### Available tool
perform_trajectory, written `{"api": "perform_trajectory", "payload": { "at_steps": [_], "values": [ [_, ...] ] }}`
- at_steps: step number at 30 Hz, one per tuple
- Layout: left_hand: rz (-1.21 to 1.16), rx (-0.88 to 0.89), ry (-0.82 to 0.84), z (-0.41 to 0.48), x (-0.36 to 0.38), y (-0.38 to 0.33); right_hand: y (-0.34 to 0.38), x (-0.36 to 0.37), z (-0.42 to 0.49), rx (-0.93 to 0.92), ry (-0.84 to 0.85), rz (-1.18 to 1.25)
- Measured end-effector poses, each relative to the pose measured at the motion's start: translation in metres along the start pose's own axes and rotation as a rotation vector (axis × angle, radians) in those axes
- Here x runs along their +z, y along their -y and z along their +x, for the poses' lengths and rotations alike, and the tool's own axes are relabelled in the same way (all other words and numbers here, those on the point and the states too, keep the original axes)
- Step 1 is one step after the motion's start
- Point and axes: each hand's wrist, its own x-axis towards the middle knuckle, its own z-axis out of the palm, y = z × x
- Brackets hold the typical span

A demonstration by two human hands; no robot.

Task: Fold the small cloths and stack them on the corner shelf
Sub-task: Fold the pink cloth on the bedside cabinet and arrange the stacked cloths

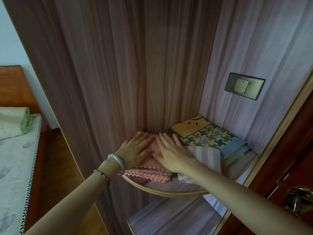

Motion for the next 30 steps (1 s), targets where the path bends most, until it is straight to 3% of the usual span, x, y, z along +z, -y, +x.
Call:
{"api": "perform_trajectory", "payload": {
  "at_steps": [2,6,9,11,12,13,16,18,22,26,30],
  "values": [
    [0.11,0.017,0.02,-0.003,0.011,0.001,0.0,0.009,-0.003,0.032,0.166,-0.012],
    [0.123,0.066,-0.082,-0.007,0.015,0.008,-0.003,-0.001,-0.004,0.013,0.102,-0.07],
    [-0.071,0.044,-0.15,-0.006,0.018,0.013,0.004,0.008,-0.017,-0.042,0.151,-0.13],
    [-0.285,0.095,-0.084,-0.012,0.017,0.003,0.009,0.007,-0.018,-0.001,0.222,-0.038],
    [-0.456,-0.018,-0.123,-0.015,0.01,-0.005,0.009,0.0,-0.016,0.05,0.237,0.067],
    [-0.473,-0.164,-0.213,-0.018,0.005,-0.009,0.009,-0.009,-0.013,0.115,0.199,0.191],
    [-0.799,-0.578,-0.054,-0.019,0.003,0.002,0.0,-0.035,-0.007,0.307,-0.049,0.394],
    [-0.902,-0.714,-0.014,-0.021,-0.002,0.006,-0.003,-0.038,-0.005,0.334,0.028,0.487],
    [-0.966,-0.823,0.061,-0.017,-0.011,0.008,0.003,-0.03,-0.003,0.36,0.178,0.441],
    [-0.995,-0.868,0.174,-0.016,-0.021,0.004,0.006,-0.019,-0.003,0.371,0.163,0.386],
    [-1.254,-0.837,0.167,-0.013,-0.029,-0.004,0.004,-0.022,-0.003,0.366,0.076,0.464]
  ]
}}
